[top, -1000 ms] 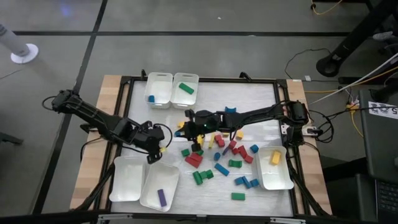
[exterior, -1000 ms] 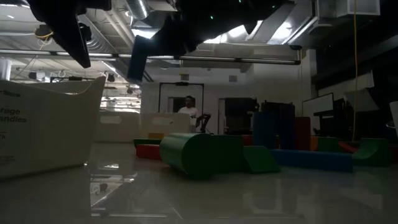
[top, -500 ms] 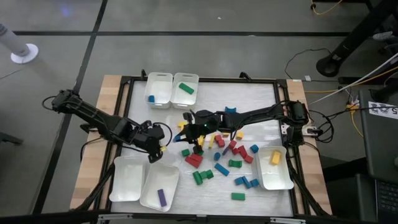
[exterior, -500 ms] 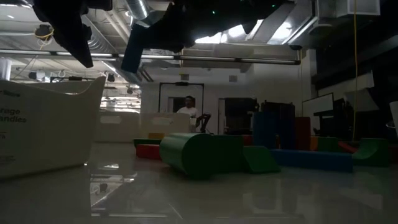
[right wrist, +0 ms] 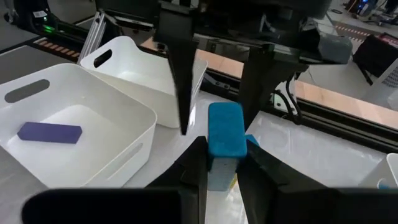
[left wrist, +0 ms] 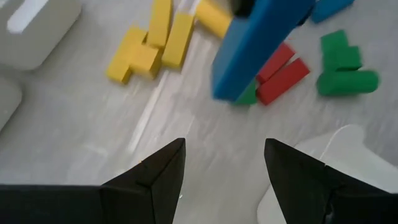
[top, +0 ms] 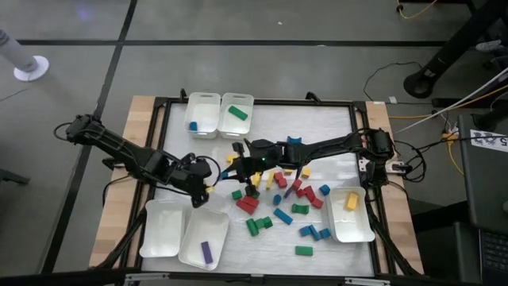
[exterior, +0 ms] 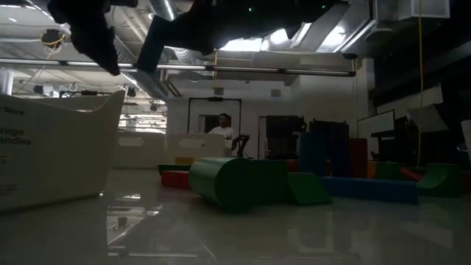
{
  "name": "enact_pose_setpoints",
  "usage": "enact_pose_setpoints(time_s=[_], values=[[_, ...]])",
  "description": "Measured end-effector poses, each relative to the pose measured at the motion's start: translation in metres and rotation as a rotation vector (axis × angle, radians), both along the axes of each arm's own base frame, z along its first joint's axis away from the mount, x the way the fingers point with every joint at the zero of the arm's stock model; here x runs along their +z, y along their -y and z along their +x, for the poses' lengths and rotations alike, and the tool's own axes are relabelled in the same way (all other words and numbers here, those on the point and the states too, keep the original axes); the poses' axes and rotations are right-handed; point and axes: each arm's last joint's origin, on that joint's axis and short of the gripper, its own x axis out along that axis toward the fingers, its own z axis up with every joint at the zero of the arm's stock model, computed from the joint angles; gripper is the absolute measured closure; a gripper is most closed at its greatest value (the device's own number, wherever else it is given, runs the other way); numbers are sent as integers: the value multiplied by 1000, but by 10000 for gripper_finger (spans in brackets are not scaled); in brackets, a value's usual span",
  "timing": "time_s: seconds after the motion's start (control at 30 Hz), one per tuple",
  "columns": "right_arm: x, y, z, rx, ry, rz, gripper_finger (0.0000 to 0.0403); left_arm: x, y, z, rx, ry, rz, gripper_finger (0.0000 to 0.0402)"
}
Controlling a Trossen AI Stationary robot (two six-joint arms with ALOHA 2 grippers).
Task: Sort blocks
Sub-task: Put the blue block into the top left white bin
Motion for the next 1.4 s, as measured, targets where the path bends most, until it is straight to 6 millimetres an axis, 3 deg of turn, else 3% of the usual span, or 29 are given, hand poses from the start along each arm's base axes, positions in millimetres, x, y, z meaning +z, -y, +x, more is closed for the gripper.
enact_pose_setpoints(time_s=[0.87,1.0,1.33,1.4], values=[[9,-1,2,25,102,11,333,11,-4,15,-50,162,145,197],[9,-1,2,25,102,10,333,10,-4,15,-55,160,149,229],[9,0,3,21,100,19,333,10,-4,15,-96,147,188,354],[9,0,3,20,100,18,333,10,-4,15,-107,144,198,357]])
